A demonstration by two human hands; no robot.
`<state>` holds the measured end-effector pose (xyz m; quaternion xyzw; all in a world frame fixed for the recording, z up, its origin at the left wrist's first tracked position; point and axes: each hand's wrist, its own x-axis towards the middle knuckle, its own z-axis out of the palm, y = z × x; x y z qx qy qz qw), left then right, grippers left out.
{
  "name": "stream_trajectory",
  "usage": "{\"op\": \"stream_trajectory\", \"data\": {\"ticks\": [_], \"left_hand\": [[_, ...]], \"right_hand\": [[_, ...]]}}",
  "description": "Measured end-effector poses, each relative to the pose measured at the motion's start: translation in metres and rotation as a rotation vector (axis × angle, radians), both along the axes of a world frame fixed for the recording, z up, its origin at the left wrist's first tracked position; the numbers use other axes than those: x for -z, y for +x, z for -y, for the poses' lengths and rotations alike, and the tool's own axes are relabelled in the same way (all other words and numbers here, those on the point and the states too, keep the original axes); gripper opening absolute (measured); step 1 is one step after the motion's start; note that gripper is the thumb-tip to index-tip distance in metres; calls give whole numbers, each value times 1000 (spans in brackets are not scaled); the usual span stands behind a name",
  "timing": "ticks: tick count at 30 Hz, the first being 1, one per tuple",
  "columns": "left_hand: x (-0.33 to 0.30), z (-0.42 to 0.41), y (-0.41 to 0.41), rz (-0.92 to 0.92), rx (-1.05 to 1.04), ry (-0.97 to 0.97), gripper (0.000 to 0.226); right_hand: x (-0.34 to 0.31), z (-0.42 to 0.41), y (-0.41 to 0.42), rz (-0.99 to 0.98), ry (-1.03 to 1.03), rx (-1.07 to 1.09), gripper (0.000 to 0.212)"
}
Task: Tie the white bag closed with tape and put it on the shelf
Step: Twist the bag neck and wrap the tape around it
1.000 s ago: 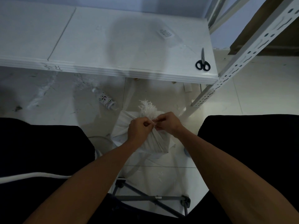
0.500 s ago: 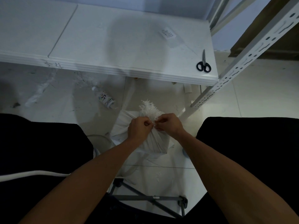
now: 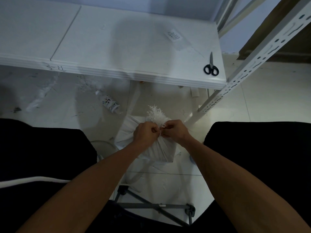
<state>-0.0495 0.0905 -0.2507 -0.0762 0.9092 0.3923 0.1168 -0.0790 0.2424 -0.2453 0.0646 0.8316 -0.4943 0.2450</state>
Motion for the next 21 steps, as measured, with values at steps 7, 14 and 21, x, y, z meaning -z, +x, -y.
{"op": "stream_trajectory", "data": {"ticks": [7,14,21], "left_hand": [[-1,1,-1,10,20,13,4],[0,2,-1,-19,20,57,7],[1,1,-1,4,-5,32,4]], "right_hand": [[1,-1,-1,42,-76,31,3],[-4,1,-3,25,-56,-17,10],[-5,1,-5,31,-33,-60,26]]}}
